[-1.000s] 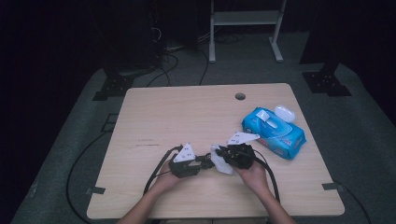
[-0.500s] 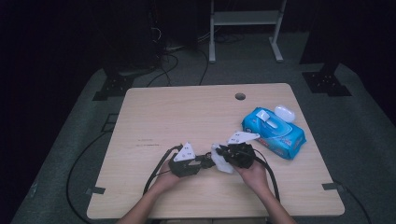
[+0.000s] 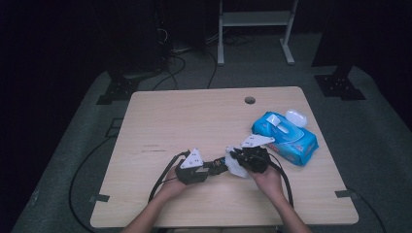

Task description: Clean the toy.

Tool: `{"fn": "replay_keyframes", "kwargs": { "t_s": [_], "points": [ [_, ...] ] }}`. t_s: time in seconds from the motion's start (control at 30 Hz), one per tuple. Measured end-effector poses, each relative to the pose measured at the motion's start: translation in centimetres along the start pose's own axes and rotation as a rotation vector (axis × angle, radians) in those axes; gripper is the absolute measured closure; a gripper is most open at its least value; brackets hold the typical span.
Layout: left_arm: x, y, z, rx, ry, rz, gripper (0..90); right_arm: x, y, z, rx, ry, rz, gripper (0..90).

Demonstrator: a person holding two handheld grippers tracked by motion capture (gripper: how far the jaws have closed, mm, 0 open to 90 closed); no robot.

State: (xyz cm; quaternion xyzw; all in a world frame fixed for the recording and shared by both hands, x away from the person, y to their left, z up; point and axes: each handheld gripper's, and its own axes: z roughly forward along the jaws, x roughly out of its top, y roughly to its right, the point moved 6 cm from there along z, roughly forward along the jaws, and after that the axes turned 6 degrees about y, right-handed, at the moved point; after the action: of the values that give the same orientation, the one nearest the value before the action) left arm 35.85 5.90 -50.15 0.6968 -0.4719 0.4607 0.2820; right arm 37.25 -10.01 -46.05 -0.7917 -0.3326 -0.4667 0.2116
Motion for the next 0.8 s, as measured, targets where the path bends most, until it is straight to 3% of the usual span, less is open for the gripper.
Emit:
{"fn": "replay_keyframes", "kwargs": {
  "t_s": [0.07,0.13,0.23,0.3,0.4,0.47,0.53,0.67,0.8],
  "points": [
    [0.0,0.0,0.0,0.001,-0.002,0.006,71.3,0.1,-1.0,0.4,0.033,-0.001,-0.023,82.1],
    [0.0,0.0,0.0,0.000,-0.004,0.008,71.3,0.2,-1.2,0.5,0.028,-0.011,-0.053,82.0],
    [0.0,0.1,0.0,0.000,-0.005,0.013,71.3,0.1,-0.1,0.1,-0.002,-0.016,-0.043,82.1],
    [0.0,0.1,0.0,0.000,-0.005,0.017,71.2,-0.1,1.1,-0.5,-0.051,-0.020,-0.030,82.1],
    [0.0,0.1,0.0,-0.002,-0.005,0.013,71.3,-0.3,2.1,-1.0,-0.071,-0.017,0.006,82.1],
    [0.0,0.0,0.0,-0.003,0.000,0.004,71.3,-0.3,1.8,-0.9,-0.070,-0.007,0.006,82.1],
    [0.0,0.0,0.0,-0.003,-0.002,0.002,71.3,-0.2,0.9,-0.5,-0.024,-0.002,0.002,82.1],
    [0.0,0.0,-0.1,-0.003,-0.006,0.010,71.3,0.0,-0.2,-0.1,0.000,-0.013,-0.046,82.0],
    [0.0,0.1,-0.1,-0.002,-0.007,0.014,71.3,-0.2,1.6,-0.8,-0.065,-0.019,-0.038,82.0]
  ]
}}
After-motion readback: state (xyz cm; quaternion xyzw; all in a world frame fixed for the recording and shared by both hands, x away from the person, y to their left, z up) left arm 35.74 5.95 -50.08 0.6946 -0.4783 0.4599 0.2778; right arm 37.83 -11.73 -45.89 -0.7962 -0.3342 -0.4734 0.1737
